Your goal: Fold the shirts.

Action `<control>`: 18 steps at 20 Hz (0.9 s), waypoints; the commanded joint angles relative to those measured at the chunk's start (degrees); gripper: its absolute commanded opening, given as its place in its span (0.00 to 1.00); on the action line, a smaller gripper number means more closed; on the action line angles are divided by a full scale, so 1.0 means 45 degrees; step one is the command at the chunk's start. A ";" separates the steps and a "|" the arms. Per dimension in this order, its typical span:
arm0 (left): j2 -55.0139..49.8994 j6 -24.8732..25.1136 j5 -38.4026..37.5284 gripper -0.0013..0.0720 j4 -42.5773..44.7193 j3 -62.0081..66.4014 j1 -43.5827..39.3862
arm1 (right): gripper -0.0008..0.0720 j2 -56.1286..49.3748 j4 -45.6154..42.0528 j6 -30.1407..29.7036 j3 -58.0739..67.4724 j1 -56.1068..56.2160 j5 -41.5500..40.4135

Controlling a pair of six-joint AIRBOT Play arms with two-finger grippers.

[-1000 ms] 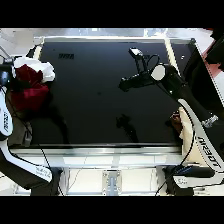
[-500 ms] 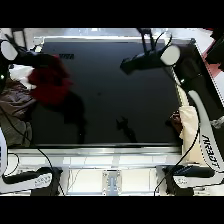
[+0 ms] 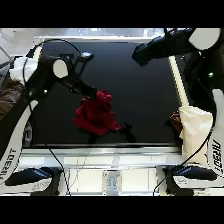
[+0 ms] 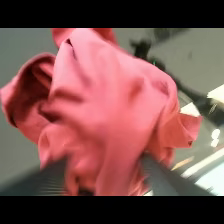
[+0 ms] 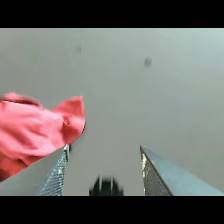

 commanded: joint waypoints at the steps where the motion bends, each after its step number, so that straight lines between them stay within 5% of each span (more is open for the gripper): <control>1: 0.0034 -0.0427 -0.0330 0.93 0.2701 -0.0257 -0.0325 | 0.69 -0.0180 0.0291 0.0068 -0.1991 0.0000 0.0418; 5: 0.1404 -0.1530 -0.0432 0.91 0.5775 -0.0277 0.0889 | 0.69 -0.1083 0.0466 0.0053 -0.4546 0.0005 0.0345; 10: 0.3390 -0.2487 -0.0782 0.90 0.3113 -0.4133 0.3988 | 0.69 -0.1195 0.1894 -0.0175 -0.5804 0.0010 -0.0097; 13: 0.4571 -0.2336 0.1273 0.90 0.1088 -0.8131 0.4522 | 0.69 -0.1195 0.2186 -0.0287 -0.6280 0.0010 -0.0379; 15: 0.4881 -0.1554 0.3337 0.74 -0.1253 -1.0146 0.4420 | 0.69 -0.1166 0.2195 -0.0257 -0.6275 0.0010 -0.0359; 18: 0.4765 -0.0719 0.6329 0.74 -0.3240 -1.1550 0.4376 | 0.69 -0.1137 0.2327 -0.0214 -0.6266 0.0010 -0.0185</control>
